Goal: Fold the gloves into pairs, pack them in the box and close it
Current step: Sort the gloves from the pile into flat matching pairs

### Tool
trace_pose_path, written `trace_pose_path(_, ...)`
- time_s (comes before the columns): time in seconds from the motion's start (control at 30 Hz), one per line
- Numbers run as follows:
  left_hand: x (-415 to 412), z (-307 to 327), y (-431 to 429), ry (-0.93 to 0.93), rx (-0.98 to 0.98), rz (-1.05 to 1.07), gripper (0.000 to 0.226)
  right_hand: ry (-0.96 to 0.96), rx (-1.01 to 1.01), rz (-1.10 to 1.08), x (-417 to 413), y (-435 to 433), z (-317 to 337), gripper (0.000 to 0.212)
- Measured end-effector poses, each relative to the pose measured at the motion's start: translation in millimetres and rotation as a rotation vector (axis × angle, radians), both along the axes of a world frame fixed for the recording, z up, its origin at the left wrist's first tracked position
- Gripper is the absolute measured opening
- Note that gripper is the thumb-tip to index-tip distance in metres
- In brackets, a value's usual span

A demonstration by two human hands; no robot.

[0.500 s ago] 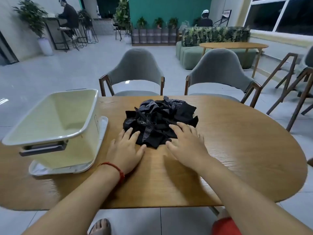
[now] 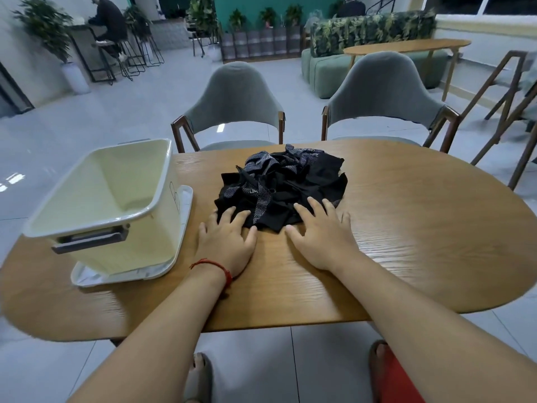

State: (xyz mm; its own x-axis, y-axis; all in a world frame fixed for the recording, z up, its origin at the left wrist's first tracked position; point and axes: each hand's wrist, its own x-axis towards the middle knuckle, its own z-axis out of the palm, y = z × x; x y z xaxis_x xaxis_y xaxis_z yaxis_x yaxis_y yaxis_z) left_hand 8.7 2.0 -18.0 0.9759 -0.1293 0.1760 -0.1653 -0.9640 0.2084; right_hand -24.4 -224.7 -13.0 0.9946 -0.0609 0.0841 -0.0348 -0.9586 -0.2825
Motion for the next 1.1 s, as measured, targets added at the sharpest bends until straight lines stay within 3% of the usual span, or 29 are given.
trace_pose_path(0.67, 0.4, -0.5, -3.3, 0.046, 0.01, 0.004, 0.059, 0.037, -0.061, -0.002, 3.2, -1.1, 1.5, 0.078)
trace_pose_path(1.1, -141.0, 9.1, 4.1, 0.117, -0.028, 0.036, 0.063, 0.074, -0.05, 0.045, -130.1, 5.3, 0.2, 0.079)
